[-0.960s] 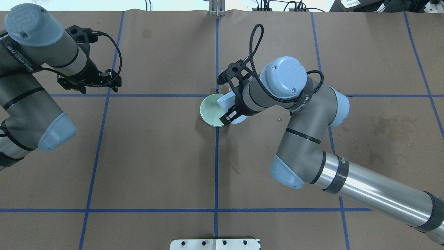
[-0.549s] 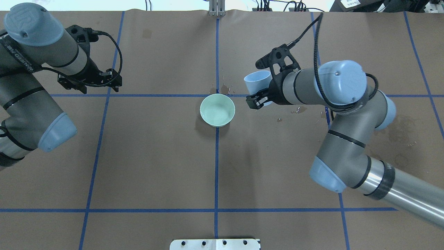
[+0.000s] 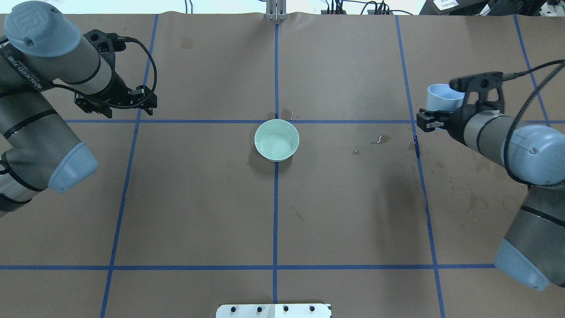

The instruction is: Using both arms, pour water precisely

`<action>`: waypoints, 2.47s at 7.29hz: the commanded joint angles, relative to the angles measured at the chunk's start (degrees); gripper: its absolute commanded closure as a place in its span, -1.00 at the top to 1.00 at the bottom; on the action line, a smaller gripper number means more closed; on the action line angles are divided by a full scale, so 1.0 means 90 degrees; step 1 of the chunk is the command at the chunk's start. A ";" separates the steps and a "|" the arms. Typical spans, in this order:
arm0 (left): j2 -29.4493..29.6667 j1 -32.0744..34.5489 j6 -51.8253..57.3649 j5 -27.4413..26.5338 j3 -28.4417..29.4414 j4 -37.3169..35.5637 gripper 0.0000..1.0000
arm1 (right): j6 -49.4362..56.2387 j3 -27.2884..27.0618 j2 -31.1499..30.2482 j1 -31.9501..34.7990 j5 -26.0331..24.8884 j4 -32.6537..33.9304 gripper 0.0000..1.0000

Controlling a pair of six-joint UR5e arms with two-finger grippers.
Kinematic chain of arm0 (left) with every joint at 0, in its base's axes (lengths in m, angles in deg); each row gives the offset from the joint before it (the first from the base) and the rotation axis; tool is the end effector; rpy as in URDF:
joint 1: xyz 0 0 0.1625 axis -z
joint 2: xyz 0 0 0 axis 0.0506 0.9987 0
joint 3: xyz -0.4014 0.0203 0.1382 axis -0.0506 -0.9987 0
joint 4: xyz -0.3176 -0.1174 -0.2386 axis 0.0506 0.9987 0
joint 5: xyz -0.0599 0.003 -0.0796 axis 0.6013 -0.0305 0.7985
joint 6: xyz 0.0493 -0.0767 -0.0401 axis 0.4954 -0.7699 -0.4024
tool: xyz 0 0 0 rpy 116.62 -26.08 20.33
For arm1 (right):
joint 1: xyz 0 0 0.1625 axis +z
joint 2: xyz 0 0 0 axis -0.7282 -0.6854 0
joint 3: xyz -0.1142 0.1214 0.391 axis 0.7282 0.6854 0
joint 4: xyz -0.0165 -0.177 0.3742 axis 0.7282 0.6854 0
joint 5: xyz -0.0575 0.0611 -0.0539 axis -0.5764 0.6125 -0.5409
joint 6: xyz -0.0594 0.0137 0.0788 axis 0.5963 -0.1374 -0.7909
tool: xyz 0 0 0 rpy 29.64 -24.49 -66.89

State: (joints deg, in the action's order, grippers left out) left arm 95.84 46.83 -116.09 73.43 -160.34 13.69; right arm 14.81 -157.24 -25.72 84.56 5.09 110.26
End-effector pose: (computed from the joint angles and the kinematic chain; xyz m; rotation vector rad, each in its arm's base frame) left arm 0.3304 -0.5304 0.3152 0.0904 0.7584 -0.1535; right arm -0.2780 -0.4168 0.4030 0.7452 -0.6176 0.1785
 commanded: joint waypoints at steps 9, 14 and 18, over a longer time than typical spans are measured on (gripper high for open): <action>-0.0052 -0.0027 -0.0312 0.0150 -0.0175 -0.0004 1.00 | -0.4671 -0.0353 -0.2785 -0.3338 -0.4642 0.0155 -1.00; -0.0110 -0.0027 -0.0263 0.0150 -0.0165 -0.0004 1.00 | -0.7008 -0.0081 -0.2022 -0.4318 -0.5543 0.2678 -1.00; -0.0111 -0.0027 -0.0263 0.0150 -0.0175 -0.0004 1.00 | -0.7763 0.0632 -0.1886 -0.4700 -0.5896 0.2838 -1.00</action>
State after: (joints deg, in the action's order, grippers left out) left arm 94.85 46.58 -118.46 74.78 -161.91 13.66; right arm -53.52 -153.16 -43.06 43.31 -47.34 135.61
